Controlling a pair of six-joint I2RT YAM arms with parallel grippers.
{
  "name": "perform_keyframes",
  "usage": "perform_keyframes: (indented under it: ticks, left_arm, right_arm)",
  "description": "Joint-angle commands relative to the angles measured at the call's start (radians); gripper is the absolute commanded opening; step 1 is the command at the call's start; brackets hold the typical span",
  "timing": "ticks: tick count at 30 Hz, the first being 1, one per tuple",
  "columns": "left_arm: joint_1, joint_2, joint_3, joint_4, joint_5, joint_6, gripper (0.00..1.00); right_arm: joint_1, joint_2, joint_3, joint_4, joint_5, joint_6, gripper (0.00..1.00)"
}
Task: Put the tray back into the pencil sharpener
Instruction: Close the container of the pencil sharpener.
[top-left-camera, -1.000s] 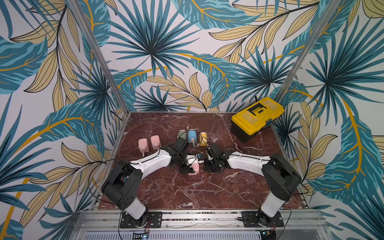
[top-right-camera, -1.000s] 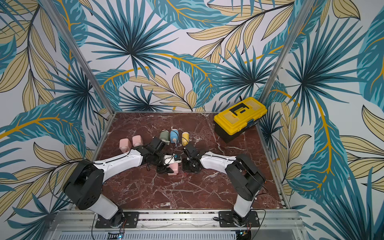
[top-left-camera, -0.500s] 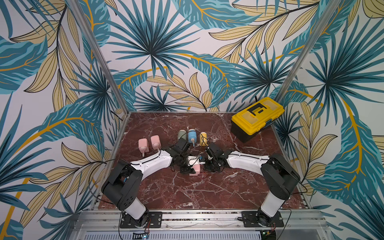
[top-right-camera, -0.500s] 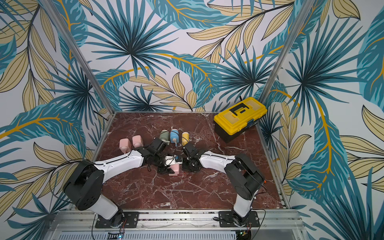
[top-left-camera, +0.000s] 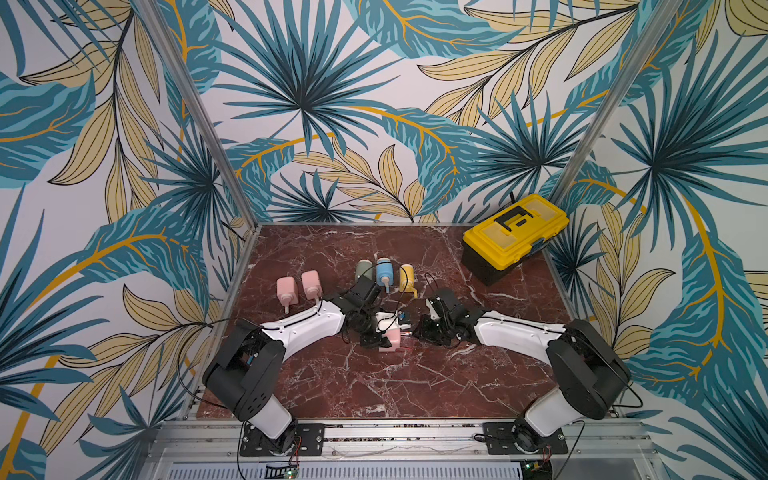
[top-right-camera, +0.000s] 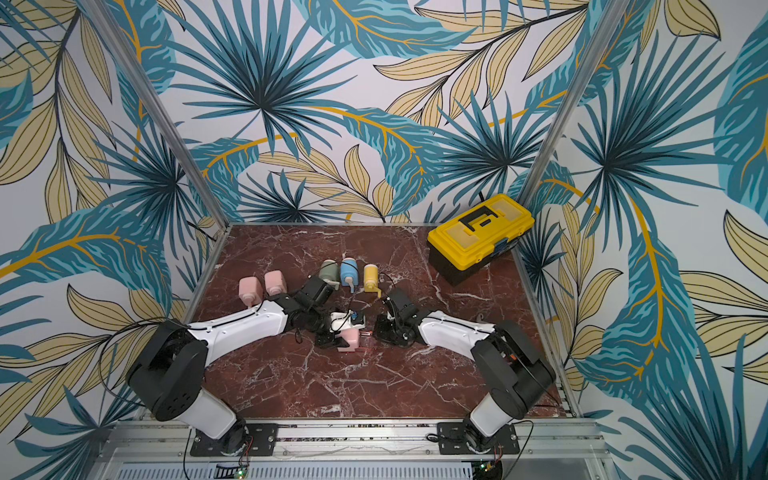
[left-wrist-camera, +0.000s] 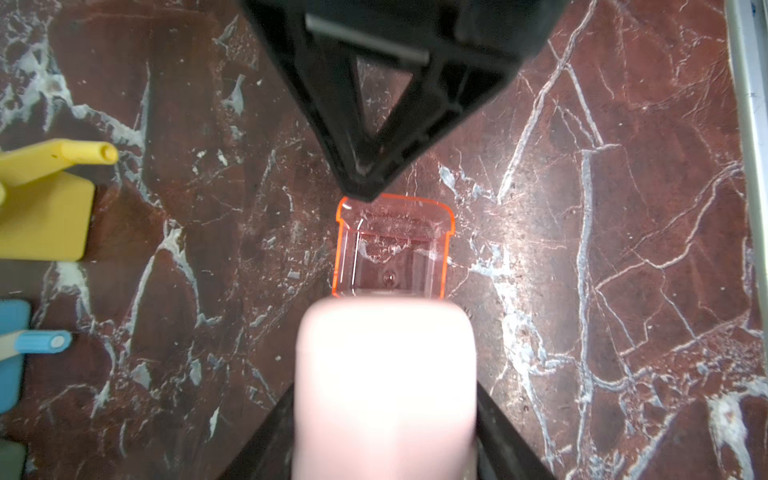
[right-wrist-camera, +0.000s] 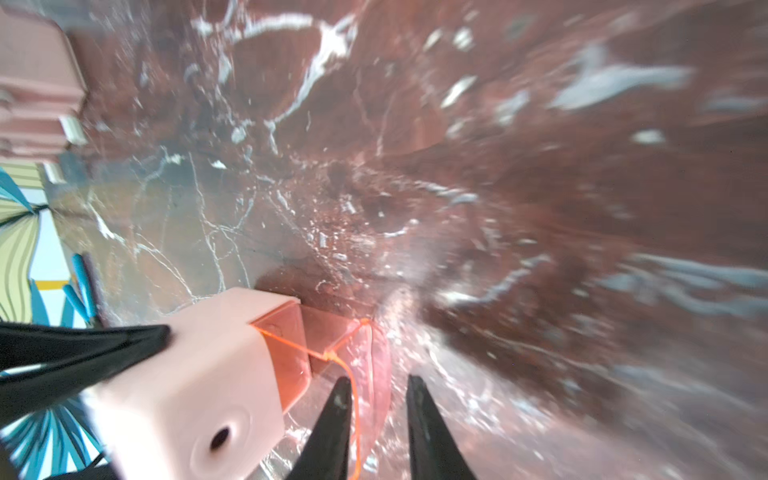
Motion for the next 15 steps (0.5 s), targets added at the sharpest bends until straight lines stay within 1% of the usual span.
perform_keyframes:
  ticks: [1, 5, 9, 15]
  left_arm:
    - [-0.012, 0.01, -0.025, -0.023, -0.021, 0.017, 0.52]
    - [-0.014, 0.015, -0.022, -0.024, -0.025, 0.014, 0.51]
    - [-0.018, 0.021, -0.02, -0.024, -0.03, 0.016, 0.51]
    - [-0.017, 0.032, 0.0, -0.024, -0.023, -0.001, 0.49]
  right_arm:
    - [-0.007, -0.012, -0.04, -0.009, 0.027, 0.014, 0.25]
    - [-0.006, 0.036, -0.026, 0.068, -0.034, 0.043, 0.23]
    - [0.0, 0.065, -0.004, 0.098, -0.062, 0.054, 0.16]
    - [0.017, 0.165, 0.057, 0.173, -0.158, 0.08, 0.15]
